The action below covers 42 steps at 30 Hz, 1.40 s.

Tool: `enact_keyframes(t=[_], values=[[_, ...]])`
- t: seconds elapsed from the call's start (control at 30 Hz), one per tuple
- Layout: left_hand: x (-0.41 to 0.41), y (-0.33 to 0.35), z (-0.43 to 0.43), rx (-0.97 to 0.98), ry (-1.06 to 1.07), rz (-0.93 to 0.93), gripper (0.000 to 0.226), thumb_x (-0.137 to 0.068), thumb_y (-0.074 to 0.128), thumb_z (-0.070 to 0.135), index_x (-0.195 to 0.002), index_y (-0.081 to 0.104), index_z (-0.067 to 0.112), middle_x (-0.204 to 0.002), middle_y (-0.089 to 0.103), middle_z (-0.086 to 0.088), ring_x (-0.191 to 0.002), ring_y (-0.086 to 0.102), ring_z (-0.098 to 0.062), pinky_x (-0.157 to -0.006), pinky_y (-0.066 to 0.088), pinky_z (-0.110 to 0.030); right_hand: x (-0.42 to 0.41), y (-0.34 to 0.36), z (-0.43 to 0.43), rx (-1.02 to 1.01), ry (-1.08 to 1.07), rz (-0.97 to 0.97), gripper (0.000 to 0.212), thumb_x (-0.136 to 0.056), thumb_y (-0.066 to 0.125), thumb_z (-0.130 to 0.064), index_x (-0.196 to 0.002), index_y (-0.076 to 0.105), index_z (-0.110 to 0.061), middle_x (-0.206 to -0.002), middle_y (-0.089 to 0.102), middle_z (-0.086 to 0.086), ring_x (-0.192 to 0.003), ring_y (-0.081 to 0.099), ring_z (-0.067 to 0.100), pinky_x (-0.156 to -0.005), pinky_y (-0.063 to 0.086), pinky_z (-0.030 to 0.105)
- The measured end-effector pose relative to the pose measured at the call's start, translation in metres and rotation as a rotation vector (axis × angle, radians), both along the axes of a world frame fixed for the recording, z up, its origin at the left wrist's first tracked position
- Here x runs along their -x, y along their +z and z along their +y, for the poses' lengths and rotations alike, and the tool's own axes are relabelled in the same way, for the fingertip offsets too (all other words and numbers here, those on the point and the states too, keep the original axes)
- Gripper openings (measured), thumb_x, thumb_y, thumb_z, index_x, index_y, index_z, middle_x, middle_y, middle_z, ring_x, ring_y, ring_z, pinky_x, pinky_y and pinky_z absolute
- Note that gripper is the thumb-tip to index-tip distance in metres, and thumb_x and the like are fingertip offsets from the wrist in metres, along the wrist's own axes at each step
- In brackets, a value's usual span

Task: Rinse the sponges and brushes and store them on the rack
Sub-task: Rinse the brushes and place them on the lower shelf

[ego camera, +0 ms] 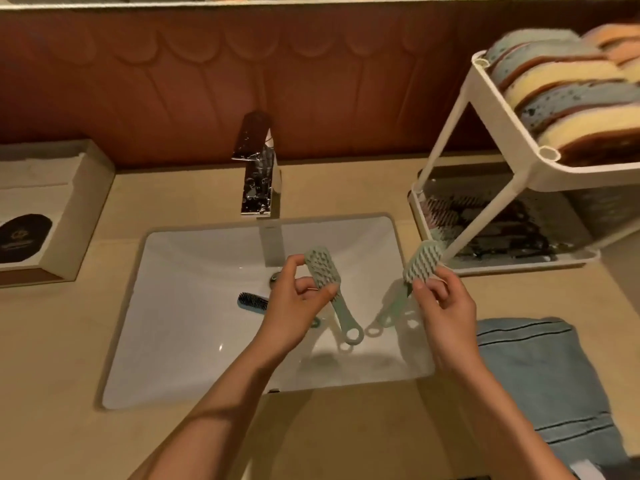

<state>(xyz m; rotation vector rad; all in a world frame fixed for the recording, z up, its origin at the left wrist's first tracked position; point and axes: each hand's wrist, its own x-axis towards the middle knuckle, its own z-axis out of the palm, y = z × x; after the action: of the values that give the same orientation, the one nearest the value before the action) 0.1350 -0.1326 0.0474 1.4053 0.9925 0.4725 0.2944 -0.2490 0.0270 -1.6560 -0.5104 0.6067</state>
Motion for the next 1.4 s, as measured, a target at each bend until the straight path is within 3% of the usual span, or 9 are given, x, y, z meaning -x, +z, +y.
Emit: enact_keyframes(t=[0.17, 0.3, 0.43, 0.53, 0.63, 0.83, 1.0, 1.17, 1.4], values=[[-0.05, -0.005, -0.012, 0.106, 0.113, -0.043, 0.024, -0.09, 0.057, 0.015, -0.108, 0.046, 0.026, -0.09, 0.07, -0.007, -0.089, 0.066, -0.017, -0.083, 0.051, -0.035, -0.046, -0.002, -0.026, -0.035, -0.141, 0.121, 0.014, -0.091, 0.054, -0.015, -0.097, 0.053, -0.029, -0.084, 0.067, -0.001, -0.074, 0.062, 0.005, -0.067, 0.05, 0.014], [-0.081, -0.009, -0.028, -0.046, 0.025, -0.021, 0.025, -0.091, 0.056, 0.013, -0.112, 0.051, 0.025, -0.068, 0.063, 0.008, -0.068, 0.06, 0.003, -0.07, 0.048, -0.018, -0.092, -0.002, -0.039, -0.015, -0.234, 0.152, 0.015, -0.094, 0.051, -0.018, -0.108, 0.052, -0.016, -0.092, 0.066, 0.002, -0.076, 0.061, 0.01, -0.062, 0.048, 0.018], [-0.104, -0.011, -0.039, 0.047, 0.027, -0.02, 0.021, -0.091, 0.055, 0.016, -0.106, 0.055, 0.032, -0.092, 0.066, -0.004, -0.085, 0.064, -0.013, -0.074, 0.051, -0.024, -0.153, -0.002, -0.038, 0.052, -0.282, 0.139, 0.011, -0.091, 0.056, -0.014, -0.102, 0.053, -0.016, -0.079, 0.06, 0.0, -0.07, 0.056, 0.011, -0.06, 0.046, 0.02], [-0.114, -0.016, -0.039, 0.214, 0.139, -0.042, 0.017, -0.092, 0.055, 0.016, -0.098, 0.058, 0.032, -0.096, 0.065, -0.007, -0.087, 0.062, -0.019, -0.077, 0.049, -0.03, -0.2, -0.001, -0.032, 0.153, -0.252, 0.113, 0.006, -0.089, 0.058, -0.014, -0.094, 0.056, -0.017, -0.09, 0.061, 0.007, -0.084, 0.058, 0.019, -0.076, 0.049, 0.03], [-0.121, -0.02, -0.037, 0.188, 0.159, 0.008, 0.016, -0.092, 0.055, 0.015, -0.103, 0.058, 0.027, -0.088, 0.064, -0.003, -0.08, 0.062, -0.014, -0.072, 0.048, -0.027, -0.24, -0.002, -0.021, 0.233, -0.293, 0.144, 0.032, -0.084, 0.064, -0.015, -0.116, 0.056, -0.01, -0.115, 0.062, 0.01, -0.105, 0.059, 0.024, -0.096, 0.048, 0.04], [-0.122, -0.025, -0.037, 0.196, 0.161, 0.023, 0.025, -0.091, 0.057, 0.016, -0.116, 0.058, 0.022, -0.104, 0.066, -0.015, -0.087, 0.066, -0.019, -0.074, 0.05, -0.03, -0.276, -0.002, 0.003, 0.354, -0.147, 0.187, 0.031, -0.091, 0.056, -0.017, -0.121, 0.055, -0.014, -0.114, 0.054, 0.005, -0.102, 0.052, 0.024, -0.091, 0.046, 0.036], [-0.122, -0.028, -0.044, 0.255, 0.186, 0.0, 0.023, -0.091, 0.057, 0.015, -0.113, 0.06, 0.021, -0.101, 0.068, -0.012, -0.089, 0.064, -0.021, -0.083, 0.049, -0.036, -0.289, -0.003, 0.013, 0.433, -0.122, 0.036, 0.035, -0.088, 0.059, -0.018, -0.123, 0.055, -0.01, -0.132, 0.054, 0.013, -0.119, 0.05, 0.032, -0.1, 0.043, 0.041], [-0.131, -0.023, -0.043, 0.305, 0.197, -0.058, 0.022, -0.091, 0.057, 0.016, -0.112, 0.062, 0.022, -0.092, 0.067, -0.006, -0.085, 0.061, -0.017, -0.081, 0.046, -0.035, -0.297, -0.013, 0.021, 0.551, 0.013, 0.045, 0.039, -0.092, 0.054, -0.016, -0.13, 0.048, -0.006, -0.138, 0.047, 0.013, -0.125, 0.044, 0.032, -0.1, 0.038, 0.037], [-0.137, -0.024, -0.046, 0.288, 0.175, -0.023, 0.022, -0.091, 0.057, 0.017, -0.112, 0.061, 0.022, -0.098, 0.066, -0.011, -0.081, 0.061, -0.015, -0.073, 0.047, -0.027, -0.298, -0.025, 0.026, 0.633, 0.115, -0.036, 0.025, -0.087, 0.061, -0.009, -0.11, 0.06, 0.001, -0.123, 0.058, 0.019, -0.112, 0.055, 0.036, -0.076, 0.05, 0.034]])
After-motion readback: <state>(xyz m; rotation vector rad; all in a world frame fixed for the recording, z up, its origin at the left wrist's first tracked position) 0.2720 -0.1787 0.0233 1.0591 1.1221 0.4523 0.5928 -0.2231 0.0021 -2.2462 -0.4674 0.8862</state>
